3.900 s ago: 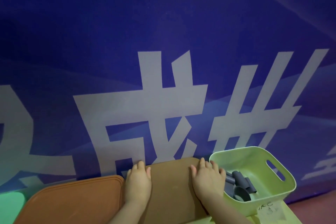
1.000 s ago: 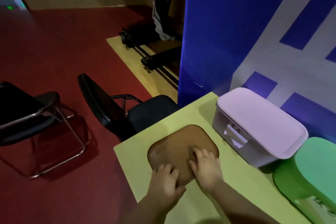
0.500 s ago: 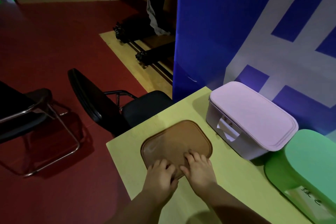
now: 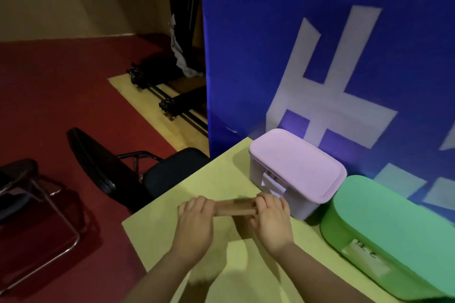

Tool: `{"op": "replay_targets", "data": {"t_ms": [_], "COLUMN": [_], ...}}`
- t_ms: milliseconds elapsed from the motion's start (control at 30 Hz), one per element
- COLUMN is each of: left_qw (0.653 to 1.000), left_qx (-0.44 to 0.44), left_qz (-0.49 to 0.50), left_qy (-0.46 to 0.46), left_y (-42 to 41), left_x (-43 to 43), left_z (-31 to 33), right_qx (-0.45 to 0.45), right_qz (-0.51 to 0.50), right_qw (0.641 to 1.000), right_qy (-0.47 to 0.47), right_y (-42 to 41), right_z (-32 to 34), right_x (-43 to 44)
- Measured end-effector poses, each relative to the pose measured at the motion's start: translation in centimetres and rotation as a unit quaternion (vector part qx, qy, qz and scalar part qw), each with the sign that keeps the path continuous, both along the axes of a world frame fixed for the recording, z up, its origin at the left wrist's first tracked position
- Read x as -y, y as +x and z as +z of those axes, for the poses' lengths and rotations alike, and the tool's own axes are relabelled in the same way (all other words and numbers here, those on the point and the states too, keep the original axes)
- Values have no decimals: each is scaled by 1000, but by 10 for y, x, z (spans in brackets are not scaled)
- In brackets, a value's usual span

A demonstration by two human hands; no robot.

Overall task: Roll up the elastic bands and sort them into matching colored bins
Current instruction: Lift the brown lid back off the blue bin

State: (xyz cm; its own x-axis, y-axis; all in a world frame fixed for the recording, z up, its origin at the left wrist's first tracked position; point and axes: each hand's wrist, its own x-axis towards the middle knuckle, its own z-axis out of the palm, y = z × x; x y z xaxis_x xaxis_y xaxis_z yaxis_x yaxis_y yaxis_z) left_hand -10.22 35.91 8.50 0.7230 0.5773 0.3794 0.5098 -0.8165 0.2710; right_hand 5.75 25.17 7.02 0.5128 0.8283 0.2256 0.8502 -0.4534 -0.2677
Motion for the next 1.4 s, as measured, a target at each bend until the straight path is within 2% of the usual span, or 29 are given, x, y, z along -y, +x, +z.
{"op": "replay_targets", "data": {"t_ms": [100, 233, 367, 600, 667, 867, 1200, 1400], "left_qw": [997, 987, 976, 955, 953, 949, 930, 918], "left_qx": [66, 153, 206, 255, 256, 223, 183, 123], "left_qz": [2, -21, -69, -152, -164, -174, -280, -331], "left_qy": [34, 34, 23, 12, -21, -139, -154, -179], "left_y": [7, 23, 56, 131, 154, 217, 294, 330], "left_x": [-2, 3, 33, 138, 173, 296, 499, 629], "left_z": [34, 75, 121, 166, 170, 167, 156, 133], "right_qx": [-11, -153, -117, -84, -79, -38, -5, 6], "right_qz": [-32, -102, -109, -228, -260, -342, -474, -549], "right_qw": [994, 954, 946, 886, 868, 828, 767, 745], "right_qy": [101, 236, 281, 394, 415, 442, 433, 379], "right_y": [14, 30, 48, 81, 90, 108, 126, 136], "right_z": [31, 80, 104, 142, 148, 160, 151, 131], "right_x": [15, 52, 100, 228, 273, 400, 596, 719]}}
